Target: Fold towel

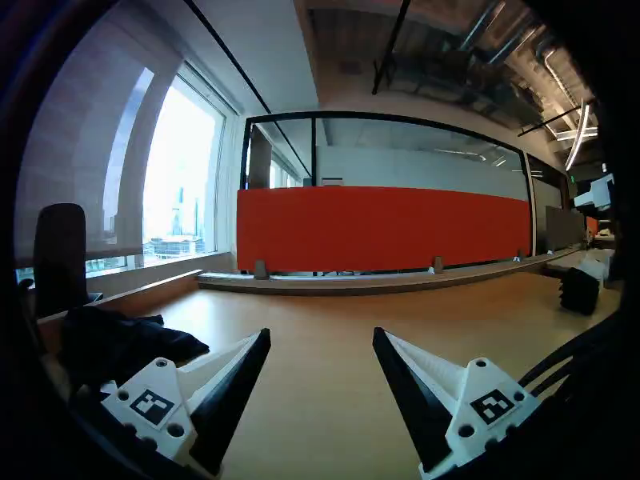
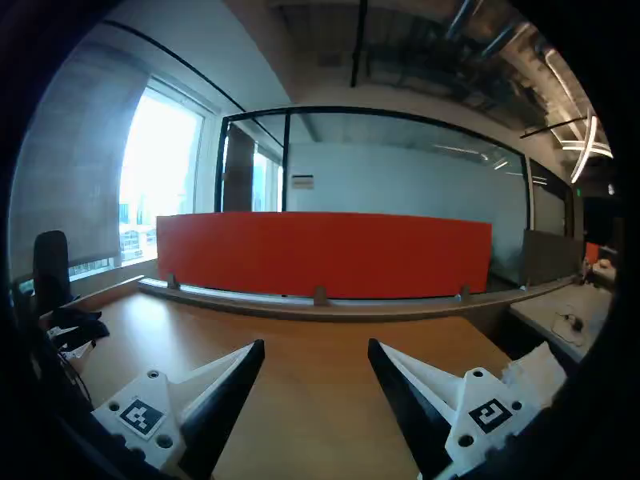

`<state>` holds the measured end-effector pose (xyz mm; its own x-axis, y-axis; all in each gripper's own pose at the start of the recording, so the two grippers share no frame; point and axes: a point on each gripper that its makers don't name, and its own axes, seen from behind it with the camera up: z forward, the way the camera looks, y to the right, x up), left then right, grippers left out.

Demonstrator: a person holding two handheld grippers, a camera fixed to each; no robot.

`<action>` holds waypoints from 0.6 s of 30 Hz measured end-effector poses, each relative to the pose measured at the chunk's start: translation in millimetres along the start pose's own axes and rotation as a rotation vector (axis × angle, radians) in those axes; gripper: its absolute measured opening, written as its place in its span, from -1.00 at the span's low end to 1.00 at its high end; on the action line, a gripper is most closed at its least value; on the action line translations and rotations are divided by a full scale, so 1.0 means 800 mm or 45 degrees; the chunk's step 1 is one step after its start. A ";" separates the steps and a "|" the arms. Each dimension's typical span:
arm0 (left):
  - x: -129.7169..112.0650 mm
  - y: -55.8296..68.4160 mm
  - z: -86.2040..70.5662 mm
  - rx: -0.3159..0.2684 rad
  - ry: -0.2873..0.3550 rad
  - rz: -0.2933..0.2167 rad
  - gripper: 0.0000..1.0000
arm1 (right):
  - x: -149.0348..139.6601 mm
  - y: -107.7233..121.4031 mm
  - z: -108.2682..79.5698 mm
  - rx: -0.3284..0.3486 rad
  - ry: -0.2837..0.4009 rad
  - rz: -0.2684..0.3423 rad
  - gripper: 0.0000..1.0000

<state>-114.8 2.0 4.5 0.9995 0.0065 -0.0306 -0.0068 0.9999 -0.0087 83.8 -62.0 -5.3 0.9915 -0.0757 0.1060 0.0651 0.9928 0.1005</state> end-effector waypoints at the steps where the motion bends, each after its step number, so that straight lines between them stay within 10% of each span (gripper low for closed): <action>1: 0.000 0.000 0.000 0.000 0.000 0.000 0.90 | 0.001 0.002 0.000 -0.004 0.008 0.002 1.00; 18: -0.002 0.001 0.001 0.000 0.001 -0.001 0.90 | -0.031 0.031 -0.004 -0.036 0.083 0.066 1.00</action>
<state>-116.5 2.7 5.2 0.9995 0.0059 -0.0313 -0.0062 0.9999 -0.0086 61.0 -35.2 -8.5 0.9988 -0.0187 0.0455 0.0155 0.9975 0.0687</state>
